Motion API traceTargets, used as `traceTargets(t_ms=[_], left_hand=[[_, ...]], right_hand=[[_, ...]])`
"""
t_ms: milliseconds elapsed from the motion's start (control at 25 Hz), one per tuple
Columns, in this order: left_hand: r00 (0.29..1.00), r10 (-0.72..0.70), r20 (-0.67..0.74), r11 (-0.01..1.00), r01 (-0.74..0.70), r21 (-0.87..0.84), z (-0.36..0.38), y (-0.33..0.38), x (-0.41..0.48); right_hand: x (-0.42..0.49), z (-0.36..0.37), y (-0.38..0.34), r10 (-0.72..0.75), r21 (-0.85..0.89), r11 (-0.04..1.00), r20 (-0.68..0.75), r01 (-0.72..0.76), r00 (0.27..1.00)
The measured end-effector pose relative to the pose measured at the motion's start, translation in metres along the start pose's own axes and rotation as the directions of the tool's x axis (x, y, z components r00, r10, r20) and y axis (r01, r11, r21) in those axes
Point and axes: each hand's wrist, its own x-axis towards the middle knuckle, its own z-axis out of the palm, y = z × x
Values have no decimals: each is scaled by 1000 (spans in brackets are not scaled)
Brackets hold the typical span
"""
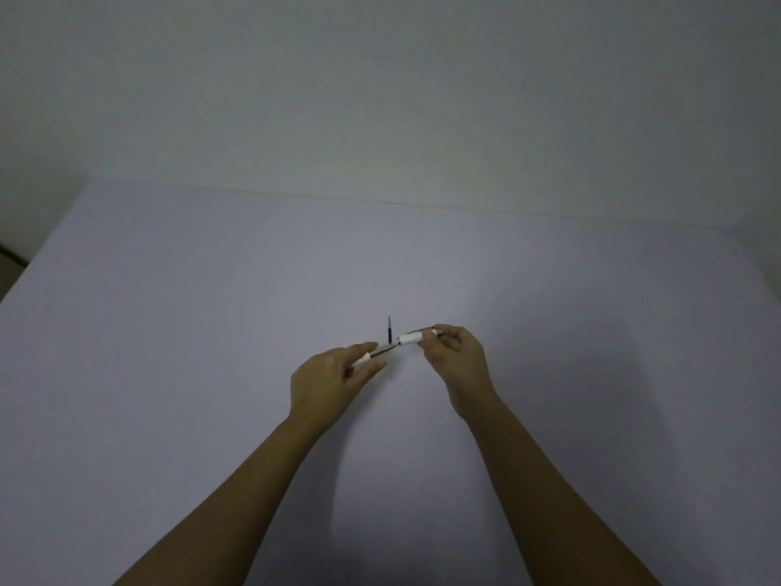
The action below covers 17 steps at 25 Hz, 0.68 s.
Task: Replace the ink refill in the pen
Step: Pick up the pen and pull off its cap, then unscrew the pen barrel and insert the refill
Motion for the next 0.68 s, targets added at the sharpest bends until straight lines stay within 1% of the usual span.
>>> traceTargets(t_ms=[40, 80, 120, 160, 200, 320, 360, 480, 560, 680], left_hand=[[999, -22, 27, 1000, 22, 3, 0, -4, -1], [998, -46, 51, 999, 46, -2, 0, -8, -3], [996, -62, 70, 998, 63, -13, 1, -11, -3], [992, -84, 94, 996, 86, -27, 5, -16, 3], [986, -106, 126, 993, 112, -35, 11, -22, 8], [983, -87, 161, 994, 97, -55, 12, -22, 7], [986, -76, 149, 993, 88, -74, 12, -21, 11], [990, -71, 125, 986, 88, -139, 9, -14, 13], [991, -64, 121, 986, 82, -143, 9, -13, 14], [988, -86, 126, 983, 105, -152, 8, -13, 15]], right_hand=[[7, -5, 5, -14, -32, 999, -52, 13, 999], [13, -11, 12, -40, -142, 989, -76, 28, 996], [17, -17, 18, -56, -273, 961, -65, 36, 996], [25, -18, 28, -42, -398, 917, -44, 21, 998], [33, -17, 42, -12, -488, 873, -40, -9, 999], [29, -18, 56, -26, -645, 764, -59, -18, 998], [32, -19, 55, -37, -671, 741, -62, -14, 997], [33, -22, 49, -94, -682, 731, -73, 19, 993], [33, -23, 49, -124, -696, 717, -66, 43, 990], [33, -21, 49, -139, -706, 708, -88, 37, 986]])
